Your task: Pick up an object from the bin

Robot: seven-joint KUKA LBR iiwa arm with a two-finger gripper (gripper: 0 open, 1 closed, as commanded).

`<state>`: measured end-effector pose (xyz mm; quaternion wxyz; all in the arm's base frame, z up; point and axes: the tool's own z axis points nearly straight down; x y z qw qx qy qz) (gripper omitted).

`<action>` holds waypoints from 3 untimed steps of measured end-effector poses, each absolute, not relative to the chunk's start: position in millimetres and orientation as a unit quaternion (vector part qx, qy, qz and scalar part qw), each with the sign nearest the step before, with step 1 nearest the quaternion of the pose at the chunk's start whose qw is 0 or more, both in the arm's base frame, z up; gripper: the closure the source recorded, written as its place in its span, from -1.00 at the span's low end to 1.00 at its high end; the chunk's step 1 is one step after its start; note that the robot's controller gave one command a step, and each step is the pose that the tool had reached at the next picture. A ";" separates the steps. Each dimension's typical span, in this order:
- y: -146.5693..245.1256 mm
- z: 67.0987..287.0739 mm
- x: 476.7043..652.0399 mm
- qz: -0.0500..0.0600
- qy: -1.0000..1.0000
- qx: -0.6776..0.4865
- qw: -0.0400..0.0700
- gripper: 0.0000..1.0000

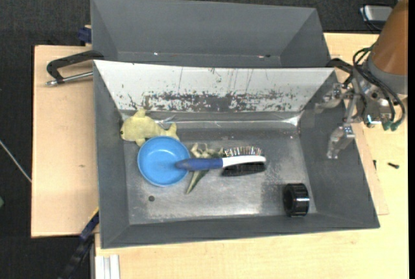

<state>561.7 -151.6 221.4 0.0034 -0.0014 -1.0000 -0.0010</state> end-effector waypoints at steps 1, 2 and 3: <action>-70.3 70.1 585.8 0.000 -1.000 0.029 -0.003 -1.00; 1.0 73.7 598.8 0.001 -0.997 -0.081 -0.007 -1.00; 70.2 79.6 588.1 -0.001 -0.998 -0.061 -0.002 -1.00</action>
Offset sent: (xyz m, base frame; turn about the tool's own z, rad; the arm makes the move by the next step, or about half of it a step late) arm 0.0216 0.0792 -0.1514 -0.0593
